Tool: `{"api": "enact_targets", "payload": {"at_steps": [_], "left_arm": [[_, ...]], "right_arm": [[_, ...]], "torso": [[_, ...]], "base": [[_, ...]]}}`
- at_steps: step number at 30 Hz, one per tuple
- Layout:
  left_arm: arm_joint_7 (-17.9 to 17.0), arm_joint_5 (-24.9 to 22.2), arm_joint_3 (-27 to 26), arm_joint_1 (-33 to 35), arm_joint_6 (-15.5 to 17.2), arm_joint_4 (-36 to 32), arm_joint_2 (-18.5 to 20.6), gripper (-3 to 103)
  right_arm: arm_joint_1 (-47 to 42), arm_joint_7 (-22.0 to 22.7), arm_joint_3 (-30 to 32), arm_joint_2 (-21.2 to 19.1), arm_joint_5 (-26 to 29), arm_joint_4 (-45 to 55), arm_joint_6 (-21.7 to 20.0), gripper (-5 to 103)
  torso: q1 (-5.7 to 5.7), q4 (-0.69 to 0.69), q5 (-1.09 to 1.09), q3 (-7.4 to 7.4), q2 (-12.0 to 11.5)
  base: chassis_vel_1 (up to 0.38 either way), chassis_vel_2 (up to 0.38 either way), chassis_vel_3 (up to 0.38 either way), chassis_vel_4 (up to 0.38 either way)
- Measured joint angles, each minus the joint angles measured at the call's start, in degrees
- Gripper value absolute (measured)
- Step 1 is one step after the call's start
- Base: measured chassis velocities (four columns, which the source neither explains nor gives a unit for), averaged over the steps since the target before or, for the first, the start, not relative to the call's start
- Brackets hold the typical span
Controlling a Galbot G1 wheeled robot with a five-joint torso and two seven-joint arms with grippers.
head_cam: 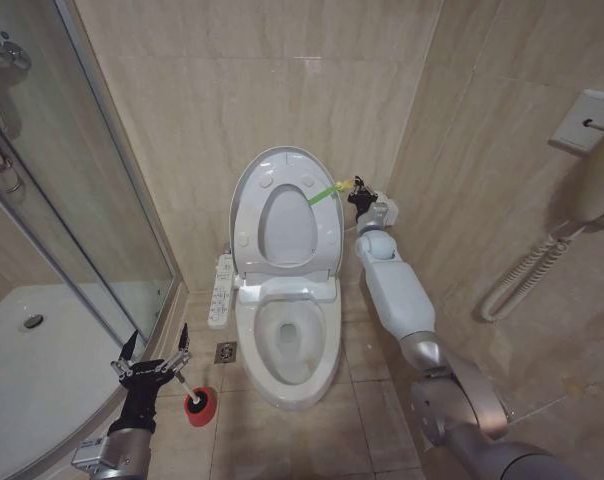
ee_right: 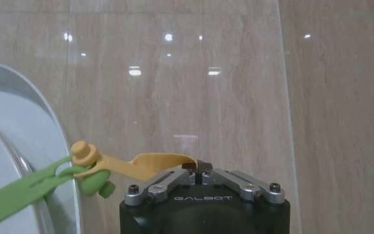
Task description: Open the toilet lid, clean the toilet bowl with a toilet brush, close the toilet lid, and flush.
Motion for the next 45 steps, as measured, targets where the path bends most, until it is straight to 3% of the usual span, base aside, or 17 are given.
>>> {"api": "enact_targets", "payload": {"at_steps": [19, 30, 31, 37, 38, 45], "left_arm": [[0.00, 0.00, 0.00, 0.00, 0.00, 0.00, 0.00, 100], [0.00, 0.00, 0.00, 0.00, 0.00, 0.00, 0.00, 100], [0.00, 0.00, 0.00, 0.00, 0.00, 0.00, 0.00, 100], [0.00, 0.00, -0.01, 0.00, 0.00, 0.00, 0.01, 100], [0.00, 0.00, 0.00, 0.00, 0.00, 0.00, 0.00, 100], [0.00, 0.00, 0.00, 0.00, 0.00, 0.00, 0.00, 100]], "right_arm": [[0.53, 1.52, -0.09, 0.53, -3.47, -2.18, 0.61, 1], [-9.99, 2.83, -3.89, -5.82, 2.81, 16.38, -4.83, -2], [-11.16, 2.94, -4.24, -6.41, 3.13, 18.06, -5.16, 25], [-15.63, 3.82, -5.49, -8.62, 5.59, 24.75, -7.13, 25], [-16.69, 4.01, -5.67, -8.89, 5.99, 26.24, -7.60, 52], [-22.22, 5.24, -5.87, -9.75, 7.51, 33.72, -9.91, 52]], "torso": [[0.00, 0.00, 0.00, 0.00, 0.00], [0.00, -0.04, 0.01, 0.00, 0.00], [0.00, -0.04, 0.02, 0.00, 0.00], [0.00, -0.01, 0.02, 0.00, 0.00], [0.00, -0.01, 0.01, 0.00, 0.00], [0.00, 0.00, 0.00, 0.00, 0.00]], "base": [[0.000, 0.000, 0.000, 0.000], [0.000, 0.000, 0.000, 0.000], [0.000, 0.000, 0.000, 0.000], [0.000, 0.000, 0.000, 0.000], [0.000, 0.000, 0.000, 0.000], [0.000, 0.000, 0.000, 0.000]]}}
